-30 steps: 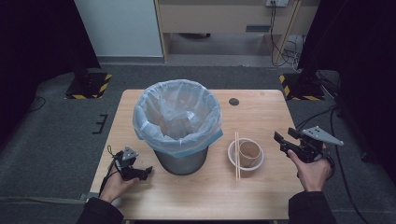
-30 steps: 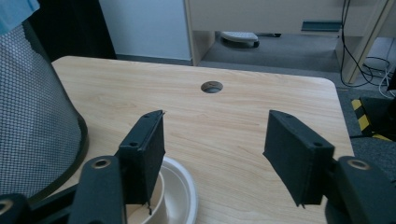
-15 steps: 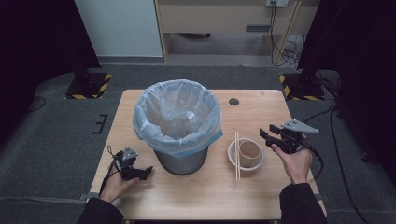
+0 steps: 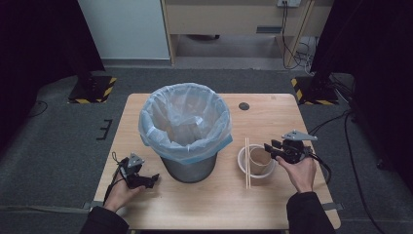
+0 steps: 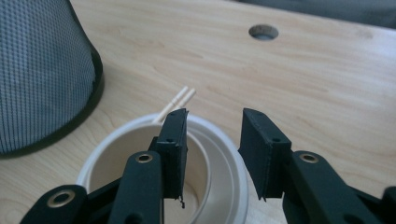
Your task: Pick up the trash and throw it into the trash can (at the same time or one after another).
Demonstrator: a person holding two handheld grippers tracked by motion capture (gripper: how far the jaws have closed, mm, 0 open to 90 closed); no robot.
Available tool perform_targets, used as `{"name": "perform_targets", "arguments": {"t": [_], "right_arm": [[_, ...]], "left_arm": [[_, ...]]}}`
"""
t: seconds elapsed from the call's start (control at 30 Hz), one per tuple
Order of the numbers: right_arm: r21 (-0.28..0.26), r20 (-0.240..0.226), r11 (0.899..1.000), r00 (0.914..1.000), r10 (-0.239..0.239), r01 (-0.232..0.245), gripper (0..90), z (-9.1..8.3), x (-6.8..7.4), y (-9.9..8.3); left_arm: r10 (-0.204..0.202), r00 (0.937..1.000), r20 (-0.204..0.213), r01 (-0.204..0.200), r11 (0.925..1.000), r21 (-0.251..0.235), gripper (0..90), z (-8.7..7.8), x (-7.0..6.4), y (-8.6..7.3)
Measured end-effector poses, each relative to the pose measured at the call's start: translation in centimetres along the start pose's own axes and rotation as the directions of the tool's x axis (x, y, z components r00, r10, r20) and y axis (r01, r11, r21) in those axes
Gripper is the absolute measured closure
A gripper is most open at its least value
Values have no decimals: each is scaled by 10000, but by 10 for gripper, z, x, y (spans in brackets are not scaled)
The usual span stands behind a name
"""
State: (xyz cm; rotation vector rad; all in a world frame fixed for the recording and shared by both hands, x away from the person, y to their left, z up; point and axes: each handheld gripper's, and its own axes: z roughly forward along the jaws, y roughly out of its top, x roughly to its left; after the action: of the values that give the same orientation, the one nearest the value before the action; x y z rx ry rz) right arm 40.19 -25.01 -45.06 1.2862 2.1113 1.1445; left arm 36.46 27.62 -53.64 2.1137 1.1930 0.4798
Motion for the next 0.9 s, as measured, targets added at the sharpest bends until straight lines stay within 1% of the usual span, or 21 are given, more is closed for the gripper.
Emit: {"name": "perform_targets", "arguments": {"t": [0.03, 0.07, 0.33, 0.4, 0.43, 0.6, 0.67, 0.73, 0.9], "right_arm": [[180, -50, 9998, 10000, 10, -9, 620, 2, -1, -3], [252, -82, 9997, 9999, 62, -60, 620, 3, -1, -4], [1010, -267, 9948, 9996, -65, 91, 618, 13, 1, -12], [1171, -301, 9931, 9995, -27, 62, 633, 15, 2, -14], [1243, -296, 9922, 9995, -93, 129, 646, 16, 2, -15], [1328, -371, 9911, 9993, -15, 64, 735, 16, 2, -16], [1369, -375, 9905, 9993, -35, 86, 761, 16, 3, -16], [1376, -359, 9904, 9993, -69, 118, 805, 16, 3, -16], [1154, -471, 9933, 9988, 114, -59, 833, 13, 3, -14]], "left_arm": [[-1, 10000, 2, 1, 10000, 0, 0, 0, 0, 0], [1, 10000, 0, -1, 10000, -1, 0, 0, 0, 0], [3, 10000, 3, -3, 10000, 0, 0, 0, 0, 0], [0, 10000, 0, 0, 10000, -2, 0, 0, 0, 0], [2, 10000, 1, -2, 10000, 0, 0, 0, 0, 0], [3, 10000, 1, -3, 10000, 0, 0, 0, 0, 0], [3, 10000, 1, -3, 10000, 0, 0, 0, 0, 0], [3, 10000, 3, -3, 10000, 1, 0, 0, 0, 0], [2, 10000, 0, -2, 10000, 0, 0, 0, 0, 0]]}}
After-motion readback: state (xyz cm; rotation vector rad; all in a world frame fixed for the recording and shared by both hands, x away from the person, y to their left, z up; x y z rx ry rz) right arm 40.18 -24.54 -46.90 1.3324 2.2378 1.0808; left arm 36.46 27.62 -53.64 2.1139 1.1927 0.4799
